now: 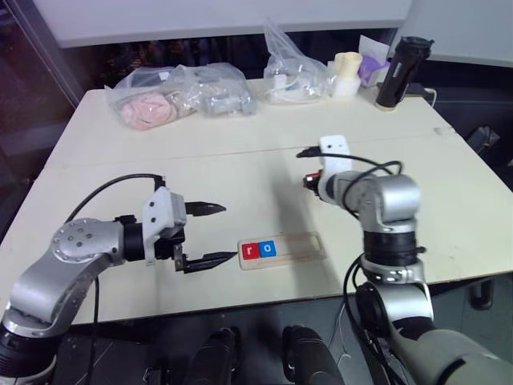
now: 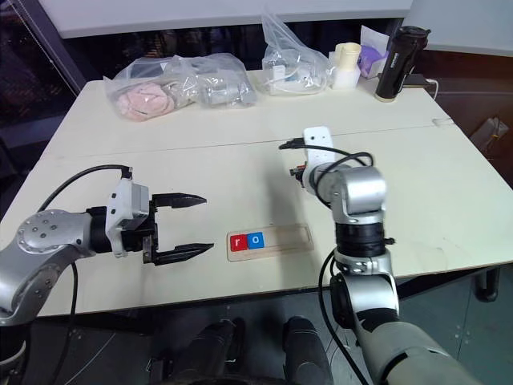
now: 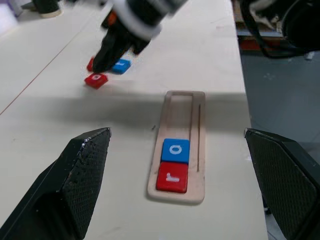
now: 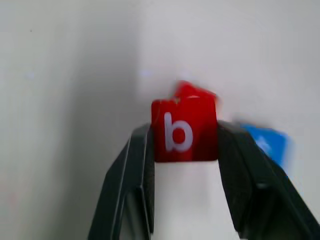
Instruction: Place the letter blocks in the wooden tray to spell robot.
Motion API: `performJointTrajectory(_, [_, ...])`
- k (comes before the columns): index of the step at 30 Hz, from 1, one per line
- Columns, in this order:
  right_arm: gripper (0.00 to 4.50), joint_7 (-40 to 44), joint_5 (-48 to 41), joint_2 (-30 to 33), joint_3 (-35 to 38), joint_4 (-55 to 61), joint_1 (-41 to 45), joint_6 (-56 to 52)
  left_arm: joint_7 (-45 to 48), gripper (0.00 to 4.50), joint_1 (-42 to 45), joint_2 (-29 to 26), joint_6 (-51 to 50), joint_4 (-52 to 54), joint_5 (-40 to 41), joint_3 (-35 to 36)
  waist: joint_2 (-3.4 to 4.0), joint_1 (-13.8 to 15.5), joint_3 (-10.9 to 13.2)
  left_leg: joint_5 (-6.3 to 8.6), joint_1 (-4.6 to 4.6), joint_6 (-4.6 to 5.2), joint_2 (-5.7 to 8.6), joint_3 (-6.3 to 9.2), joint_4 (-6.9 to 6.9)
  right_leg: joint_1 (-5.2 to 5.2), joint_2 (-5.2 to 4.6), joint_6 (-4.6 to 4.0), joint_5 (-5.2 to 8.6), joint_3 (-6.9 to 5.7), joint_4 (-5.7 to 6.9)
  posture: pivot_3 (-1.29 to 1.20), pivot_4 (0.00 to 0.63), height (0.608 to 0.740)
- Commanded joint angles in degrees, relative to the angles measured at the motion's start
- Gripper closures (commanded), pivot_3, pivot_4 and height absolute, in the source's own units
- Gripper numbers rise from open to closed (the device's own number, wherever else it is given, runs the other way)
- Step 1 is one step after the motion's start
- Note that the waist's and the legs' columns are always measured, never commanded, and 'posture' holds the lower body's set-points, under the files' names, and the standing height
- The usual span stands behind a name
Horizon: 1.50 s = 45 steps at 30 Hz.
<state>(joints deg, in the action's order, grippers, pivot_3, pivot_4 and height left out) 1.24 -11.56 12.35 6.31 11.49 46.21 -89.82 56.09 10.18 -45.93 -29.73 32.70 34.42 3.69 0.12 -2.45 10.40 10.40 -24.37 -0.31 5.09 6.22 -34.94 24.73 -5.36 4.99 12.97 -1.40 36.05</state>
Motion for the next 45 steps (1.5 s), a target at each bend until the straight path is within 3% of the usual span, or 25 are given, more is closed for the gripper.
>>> performJointTrajectory(1, [3.34, 2.3, -5.8, 5.4, 2.1, 11.5, -6.4, -2.7, 0.5, 0.00, 0.9, 0.0, 1.2, 0.9, 0.3, 0.0, 0.00, 0.2, 0.0, 0.00, 0.00, 0.00, 0.00, 0.02, 0.00, 0.00, -0.01, 0.04, 0.05, -0.04, 0.00, 0.00, 0.150, 0.738])
performJointTrajectory(4, [3.34, 1.0, -12.7, 9.7, 6.1, 19.9, -15.9, -2.7, 1.6, 0.00, 1.5, 0.0, 1.9, 0.0, 0.2, -0.7, 0.01, 1.3, 0.0, 0.00, -0.06, -0.01, 0.05, 0.01, 0.00, -0.04, -0.18, -0.08, 0.21, -0.09, -0.04, 0.00, 0.150, 0.738])
performJointTrajectory(11, [3.34, -8.1, -25.2, 11.6, 12.2, 28.5, -29.5, -2.7, 3.0, 0.00, 3.1, 0.1, 2.9, -1.5, -0.2, -1.8, -0.02, 1.8, 0.0, 0.03, -0.10, -0.01, 0.04, -0.02, -0.02, -0.07, -0.23, -0.05, 0.22, -0.07, -0.17, 0.00, 0.150, 0.738])
performJointTrajectory(21, [3.34, -21.1, -37.9, 12.5, 14.1, 28.7, -34.7, -2.7, 3.4, 0.00, 4.1, 0.3, 2.8, -1.7, -0.2, -2.5, -0.02, 1.8, 0.0, 0.04, -0.15, 0.00, 0.02, 0.01, 0.11, -0.14, -0.23, -0.05, 0.21, -0.11, -0.55, 0.00, 0.150, 0.738])
performJointTrajectory(25, [1.35, -20.0, -41.3, 18.1, 14.0, 27.4, -33.7, -2.7, 3.5, 0.00, 4.2, 0.1, 2.7, -1.8, -0.1, -2.4, -0.02, 1.9, 0.0, 0.09, -0.21, 0.10, 0.04, -0.01, 0.16, -0.18, -0.24, -0.05, 0.21, -0.14, -0.77, 0.00, 0.150, 0.738])
performJointTrajectory(27, [0.29, -11.1, -44.6, 24.9, 11.5, 26.6, -31.7, -2.7, 3.5, 0.00, 4.3, 0.0, 2.6, -1.9, -0.1, -2.3, 0.01, 1.9, 0.1, 0.12, -0.23, 0.16, 0.05, -0.04, 0.14, -0.19, -0.24, -0.04, 0.20, -0.16, -0.83, 0.00, 0.150, 0.738])
performJointTrajectory(28, [0.09, -8.0, -45.7, 27.1, 10.7, 26.3, -31.0, -2.7, 3.5, 0.00, 4.3, 0.0, 2.6, -1.9, 0.0, -2.3, -0.01, 1.8, 0.1, 0.13, -0.23, 0.18, 0.06, -0.06, 0.14, -0.21, -0.25, -0.03, 0.20, -0.18, -0.84, 0.00, 0.150, 0.738])
performJointTrajectory(30, [0.09, 4.5, -45.0, 36.3, 7.3, 26.1, -31.0, 3.2, 3.5, 0.00, 4.5, -0.1, 2.5, -1.9, -0.1, -2.3, -0.03, 1.8, 0.1, 0.15, -0.22, 0.22, 0.02, -0.07, 0.08, -0.25, -0.23, -0.02, 0.20, -0.25, -0.85, 0.00, 0.150, 0.738])
performJointTrajectory(35, [0.09, 34.8, -28.0, 55.4, -2.9, 21.2, -36.2, 34.6, 3.8, 0.00, 4.5, -0.5, 2.4, -2.1, -0.1, -2.0, -0.06, 1.9, 0.2, 0.19, -0.22, 0.26, 0.01, -0.08, 0.04, -0.35, -0.24, 0.02, 0.22, -0.43, -0.93, 0.00, 0.150, 0.738])
performJointTrajectory(39, [0.09, 46.4, -13.9, 59.4, -10.0, 11.1, -37.3, 55.5, 3.6, 0.00, 4.7, -0.5, 2.2, -1.9, 0.1, -2.1, -0.19, 1.9, 0.3, 0.28, -0.22, 0.16, 0.02, -0.19, -0.08, -0.37, -0.37, 0.02, 0.22, -0.42, -0.98, 0.00, 0.150, 0.738])
performJointTrajectory(45, [0.09, 58.0, -4.1, 55.5, -15.6, -4.9, -33.1, 72.4, 4.0, 0.00, 4.4, -0.5, 2.7, -2.5, -0.5, -2.5, -0.22, 1.8, 0.3, 0.26, -0.22, 0.26, 0.02, -0.31, -0.05, -0.31, -0.52, 0.07, 0.17, -0.43, -0.95, 0.00, 0.150, 0.738])
